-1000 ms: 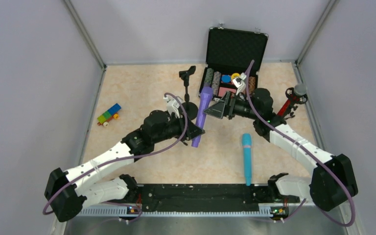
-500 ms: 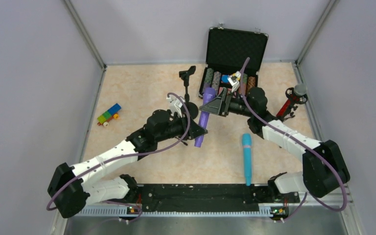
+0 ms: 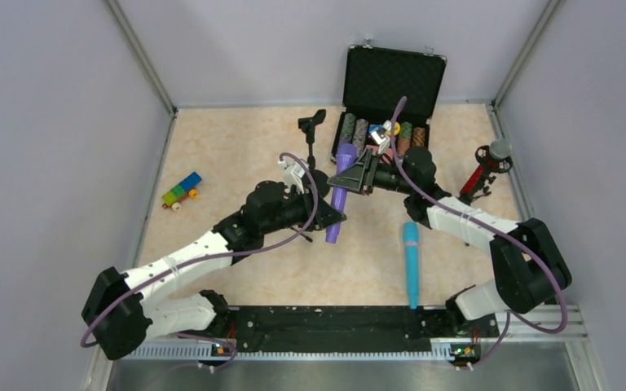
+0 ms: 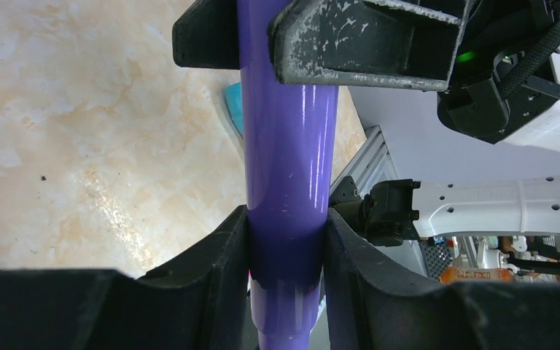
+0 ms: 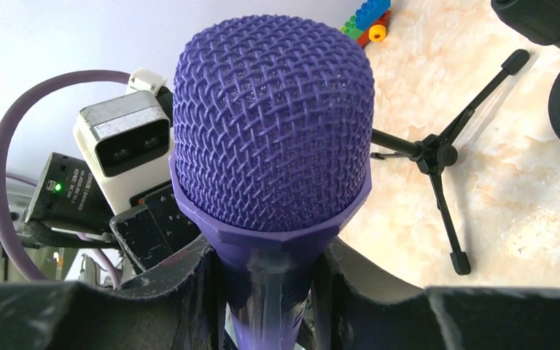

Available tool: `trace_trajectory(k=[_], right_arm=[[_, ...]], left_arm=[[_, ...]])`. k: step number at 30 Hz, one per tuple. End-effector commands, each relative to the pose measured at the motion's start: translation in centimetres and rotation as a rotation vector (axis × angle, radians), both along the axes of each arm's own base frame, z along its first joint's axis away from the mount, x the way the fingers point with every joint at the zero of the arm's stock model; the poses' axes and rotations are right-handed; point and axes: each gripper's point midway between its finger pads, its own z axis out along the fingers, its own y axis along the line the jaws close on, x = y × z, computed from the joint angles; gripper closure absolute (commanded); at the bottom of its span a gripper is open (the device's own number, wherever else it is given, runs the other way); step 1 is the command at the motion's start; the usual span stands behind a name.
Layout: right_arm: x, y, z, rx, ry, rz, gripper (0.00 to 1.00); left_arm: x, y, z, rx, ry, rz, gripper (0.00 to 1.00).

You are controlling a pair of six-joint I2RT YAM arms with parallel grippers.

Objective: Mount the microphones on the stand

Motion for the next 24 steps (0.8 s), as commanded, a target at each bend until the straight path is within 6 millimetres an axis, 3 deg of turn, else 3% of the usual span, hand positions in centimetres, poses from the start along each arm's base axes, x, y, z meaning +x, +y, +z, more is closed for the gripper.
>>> trace_trajectory(k=[1,5,7,10,12,13,15,18,24], right_arm=[[-0.2,0.6,2.0,0.044,-0.08,0.016,0.73],[0.1,0.6,2.1,0.034,-0.093,0.008,0.93],[0.1,0.6,2.0,0.024,-0.095,0.007,0.98],[0.1,0.4,1.9,0.001,-0.107,0.003,1.0],[0.2,0.2,1.6,-0.028,-0.119,-0.012,1.0],[0.2,0.1,1.6,-0.043,-0.123,-0.022,1.0],[0.3,-0.3,1.5,-0.075,-0.144,-0.044,1.0],[0.5,-0.9,1.3,-0.118,-0.167,-0.081,1.0],[1.1,-2.3,1.4,-0.179,-0.208,-0.17,1.0]], left_arm=[[0.6,-0.4,1.6,-0.049,-0.041,-0.002,1.0],[0.6,-0.4,1.3,-0.048,-0.034,0.0,0.97],[0.5,-0.5,1.2,-0.051,-0.031,-0.006,0.87],[0.3,-0.5,1.4,-0.059,-0.033,-0.014,0.63],[0.3,-0.3,1.6,-0.064,-0.035,-0.009,0.35],[0.4,-0.2,1.8,-0.068,-0.034,0.001,0.26],[0.4,0.2,1.9,-0.077,-0.03,0.021,0.15],[0.5,0.8,1.9,-0.09,-0.033,0.049,0.08],[0.9,1.3,2.0,-0.108,-0.033,0.059,0.06]])
